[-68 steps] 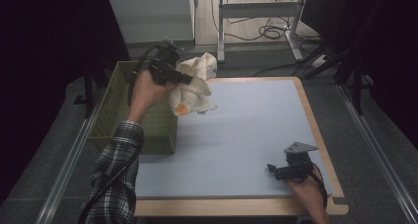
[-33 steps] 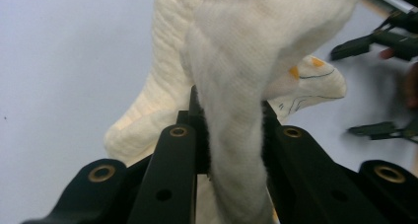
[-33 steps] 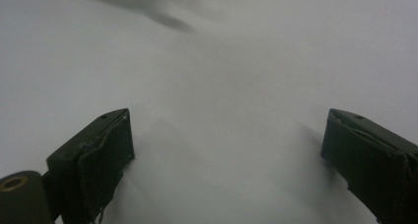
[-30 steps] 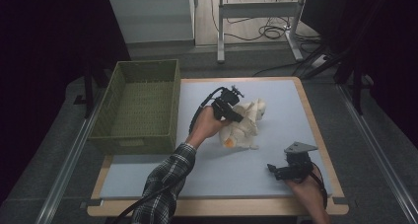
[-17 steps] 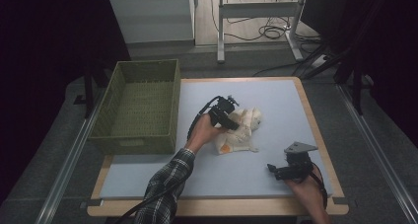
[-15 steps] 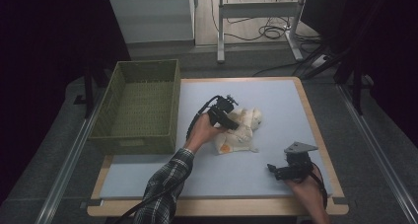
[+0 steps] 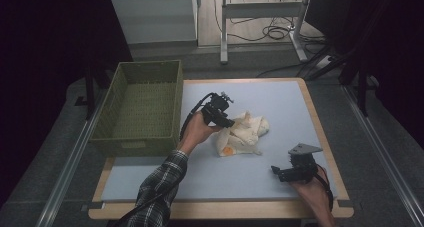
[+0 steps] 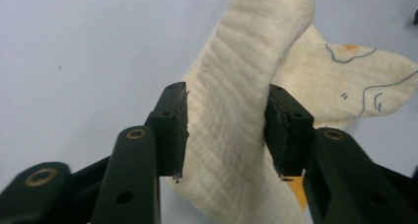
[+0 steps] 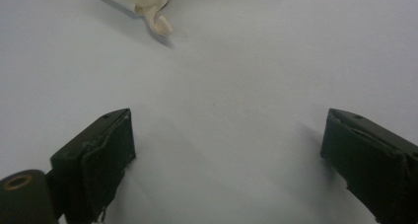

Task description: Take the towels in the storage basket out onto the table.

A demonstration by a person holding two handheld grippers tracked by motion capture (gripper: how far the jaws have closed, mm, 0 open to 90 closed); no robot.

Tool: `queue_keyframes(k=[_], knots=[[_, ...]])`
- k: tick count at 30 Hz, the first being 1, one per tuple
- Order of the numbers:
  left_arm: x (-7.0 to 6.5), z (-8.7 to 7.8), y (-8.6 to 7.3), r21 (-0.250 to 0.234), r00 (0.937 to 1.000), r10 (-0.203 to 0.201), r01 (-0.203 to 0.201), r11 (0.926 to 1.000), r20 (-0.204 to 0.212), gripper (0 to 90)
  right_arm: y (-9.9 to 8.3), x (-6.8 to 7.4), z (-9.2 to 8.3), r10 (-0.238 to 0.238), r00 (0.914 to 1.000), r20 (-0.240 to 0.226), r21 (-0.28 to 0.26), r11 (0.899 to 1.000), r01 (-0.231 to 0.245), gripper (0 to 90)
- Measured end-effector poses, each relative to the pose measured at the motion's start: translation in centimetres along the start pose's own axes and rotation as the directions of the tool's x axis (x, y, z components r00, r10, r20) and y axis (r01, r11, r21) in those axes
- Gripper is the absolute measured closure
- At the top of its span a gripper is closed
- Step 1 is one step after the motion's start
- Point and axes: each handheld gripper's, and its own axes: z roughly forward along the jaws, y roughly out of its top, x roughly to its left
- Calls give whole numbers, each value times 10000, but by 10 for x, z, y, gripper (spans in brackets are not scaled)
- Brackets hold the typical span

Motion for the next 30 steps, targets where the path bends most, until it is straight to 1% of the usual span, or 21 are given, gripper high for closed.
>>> queue_keyframes(k=[1,2,4,5,6,7,8,10,12,14,16,18,20,21,22,24,26,28,30], knots=[[1,0,-2,-51,10000,-90,90,9999,22,586,1,0,-1,25,10000,29,22,10000,-25,115],[2,-1,-3,-51,10000,-95,95,9999,22,620,3,1,-2,-36,10000,-32,35,10000,36,170],[3,0,-6,-30,9997,-219,220,9998,116,665,7,2,-3,-99,9991,-409,97,9999,103,245],[4,1,-8,-25,9997,-248,248,9997,85,686,10,3,-3,-144,9984,-539,84,9999,148,276],[4,2,-9,15,9996,-261,261,9997,88,716,13,5,-2,-225,9971,-732,106,9997,234,328],[6,3,-11,50,9995,-300,299,9995,119,742,16,7,-2,-315,9954,-908,98,9994,325,361],[6,4,-12,47,9994,-332,332,9994,103,775,22,9,-2,-375,9929,-1125,59,9992,384,426],[7,4,-14,56,9993,-381,380,9993,52,809,29,9,-1,-337,9879,-1512,-50,9994,333,482],[9,5,-15,32,9990,-452,452,9990,24,824,38,10,0,-201,9798,-1991,-204,9997,164,520],[10,4,-16,25,9988,-493,493,9988,-60,832,49,11,4,-134,9729,-2308,-311,9995,64,521],[12,3,-18,-39,9984,-567,566,9984,-83,834,60,13,8,-190,9701,-2419,-350,9993,109,514],[13,1,-19,-65,9982,-586,585,9983,-140,835,71,15,13,-202,9696,-2437,-484,9988,87,479],[14,0,-20,-110,9978,-639,637,9979,-155,835,81,17,18,-43,9675,-2529,-467,9989,-77,457],[15,0,-21,-105,9978,-636,635,9979,-176,835,84,17,21,-14,9680,-2509,-427,9990,-96,460],[15,0,-21,-133,9976,-665,663,9977,-187,835,89,18,25,-4,9705,-2412,-388,9992,-93,490],[16,1,-22,-162,9972,-726,723,9973,-188,837,95,17,32,-82,9713,-2378,-251,9997,23,657],[17,1,-22,-94,9973,-674,672,9977,-298,842,101,17,37,-259,9763,-2149,-136,9996,235,819],[17,1,-22,-112,9965,-724,720,9973,-410,846,107,14,38,-423,9795,-1971,-114,9991,409,857],[19,0,-21,-151,9955,-760,752,9971,-572,847,115,9,37,-450,9813,-1870,-99,9990,439,859]])
